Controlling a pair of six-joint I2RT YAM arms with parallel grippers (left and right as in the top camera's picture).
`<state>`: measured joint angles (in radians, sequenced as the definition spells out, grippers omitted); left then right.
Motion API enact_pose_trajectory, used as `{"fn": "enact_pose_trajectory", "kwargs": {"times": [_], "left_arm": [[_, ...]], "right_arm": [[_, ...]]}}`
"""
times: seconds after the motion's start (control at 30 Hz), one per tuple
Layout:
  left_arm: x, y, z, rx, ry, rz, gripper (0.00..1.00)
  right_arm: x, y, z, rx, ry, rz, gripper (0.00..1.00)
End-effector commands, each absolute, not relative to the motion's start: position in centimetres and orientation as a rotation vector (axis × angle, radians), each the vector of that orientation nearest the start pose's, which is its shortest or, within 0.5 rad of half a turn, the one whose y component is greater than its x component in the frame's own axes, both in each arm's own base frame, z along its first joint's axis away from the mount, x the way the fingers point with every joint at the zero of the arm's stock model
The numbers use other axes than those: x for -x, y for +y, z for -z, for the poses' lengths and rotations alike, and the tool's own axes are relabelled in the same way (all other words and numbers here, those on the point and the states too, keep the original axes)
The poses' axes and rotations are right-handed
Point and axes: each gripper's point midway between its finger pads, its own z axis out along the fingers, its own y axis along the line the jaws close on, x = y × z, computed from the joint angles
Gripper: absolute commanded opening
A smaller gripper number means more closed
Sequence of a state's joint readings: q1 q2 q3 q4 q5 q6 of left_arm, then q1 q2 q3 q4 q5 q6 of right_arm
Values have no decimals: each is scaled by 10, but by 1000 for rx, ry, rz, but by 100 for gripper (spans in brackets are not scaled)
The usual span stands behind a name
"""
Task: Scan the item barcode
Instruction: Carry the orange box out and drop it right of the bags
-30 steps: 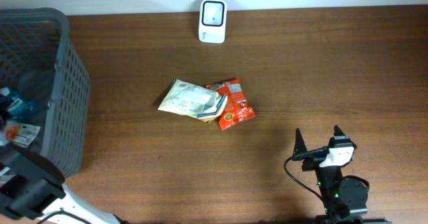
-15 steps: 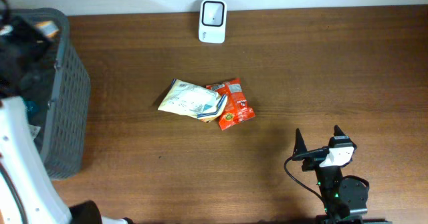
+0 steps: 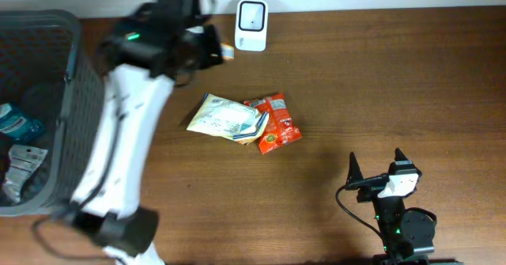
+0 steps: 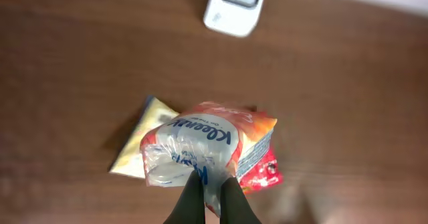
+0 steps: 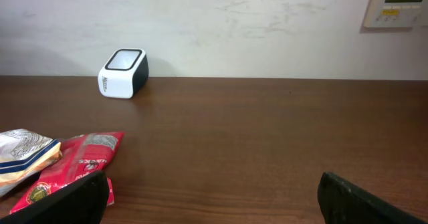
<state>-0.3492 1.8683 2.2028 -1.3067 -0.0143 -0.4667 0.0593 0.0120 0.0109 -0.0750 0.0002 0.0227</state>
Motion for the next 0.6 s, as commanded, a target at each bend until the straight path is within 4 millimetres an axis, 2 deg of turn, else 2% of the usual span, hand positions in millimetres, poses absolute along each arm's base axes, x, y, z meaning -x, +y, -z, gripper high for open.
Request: {"fn": "enact_pose_trajectory", "kwargs": {"times": [0.0, 0.1, 0.2, 0.4, 0.43, 0.53, 0.57], "left_arm": [[-434, -200, -237, 16, 2687, 266, 0], [-437, -228, -201, -50, 2748, 248, 0], [-436, -266, -167, -180, 2769, 244, 0], [-434, -311, -147, -353, 2723, 266, 1], [-434, -320, -138, -372, 2719, 271, 3], [-429, -332, -111, -409, 2755, 252, 4], [-427, -334, -102, -422, 2771, 242, 7]], "right_arm": [[-246, 14, -154, 26, 1655, -57, 99], [-246, 14, -154, 26, 1655, -57, 99], [-246, 14, -154, 26, 1655, -57, 99], [-246, 14, -154, 26, 1655, -57, 99], [-246, 14, -154, 26, 1655, -57, 99], [-246, 14, -154, 26, 1655, -57, 98], [-246, 14, -154, 26, 1655, -57, 99]]}}
